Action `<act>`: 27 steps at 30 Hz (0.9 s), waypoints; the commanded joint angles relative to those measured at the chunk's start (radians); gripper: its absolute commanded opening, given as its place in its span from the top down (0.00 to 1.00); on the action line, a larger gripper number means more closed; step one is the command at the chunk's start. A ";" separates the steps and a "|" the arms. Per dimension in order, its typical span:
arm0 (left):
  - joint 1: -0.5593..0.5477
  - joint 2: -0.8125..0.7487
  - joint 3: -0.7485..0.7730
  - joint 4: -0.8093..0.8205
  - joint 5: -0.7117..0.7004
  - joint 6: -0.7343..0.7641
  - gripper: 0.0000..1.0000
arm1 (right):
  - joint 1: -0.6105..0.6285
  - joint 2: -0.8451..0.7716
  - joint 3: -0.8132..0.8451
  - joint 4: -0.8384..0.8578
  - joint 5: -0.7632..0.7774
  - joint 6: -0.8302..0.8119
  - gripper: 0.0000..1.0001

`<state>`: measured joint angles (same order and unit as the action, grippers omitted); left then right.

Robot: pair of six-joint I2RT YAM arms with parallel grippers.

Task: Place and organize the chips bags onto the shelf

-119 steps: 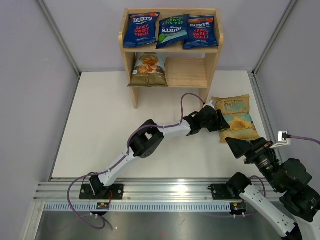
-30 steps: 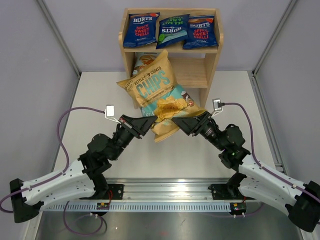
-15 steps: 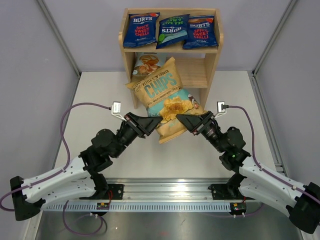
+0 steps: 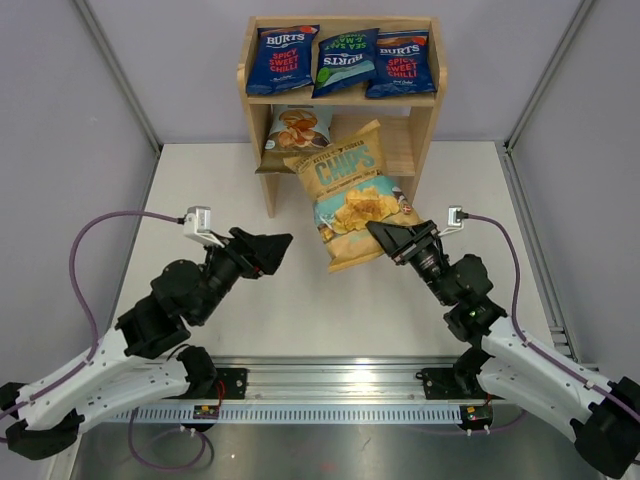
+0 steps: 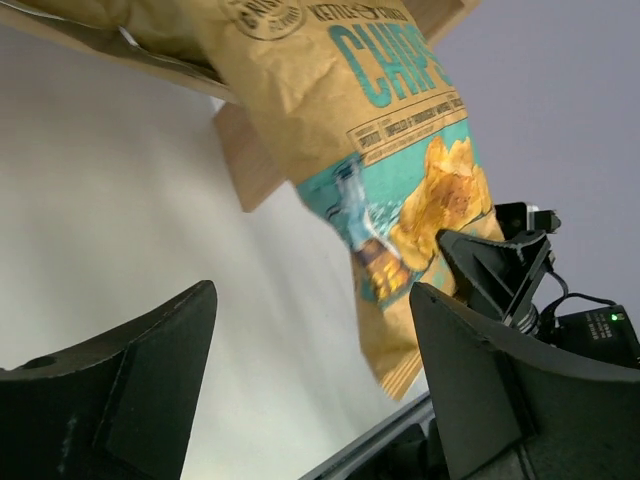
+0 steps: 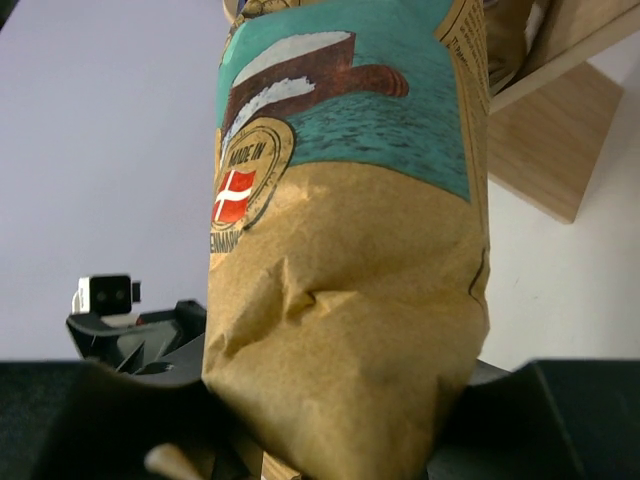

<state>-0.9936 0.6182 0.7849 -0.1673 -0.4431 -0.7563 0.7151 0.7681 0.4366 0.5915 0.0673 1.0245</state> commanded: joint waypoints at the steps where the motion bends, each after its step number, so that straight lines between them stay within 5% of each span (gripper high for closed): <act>1: 0.006 -0.049 0.062 -0.138 -0.108 0.095 0.17 | -0.061 -0.006 0.021 0.094 0.009 0.060 0.65; 6: 0.006 -0.097 0.102 -0.253 -0.141 0.141 0.14 | -0.164 0.023 0.037 0.111 -0.026 0.098 0.66; 10: 0.006 -0.103 0.134 -0.337 -0.137 0.192 0.01 | -0.218 0.077 0.085 0.113 -0.037 0.118 0.66; 27: 0.006 -0.238 0.171 -0.706 -0.102 0.351 0.01 | -0.352 0.442 0.290 0.284 -0.073 0.209 0.66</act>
<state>-0.9909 0.4095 0.9707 -0.8249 -0.5423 -0.4587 0.3763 1.1687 0.6415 0.7200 -0.0036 1.1965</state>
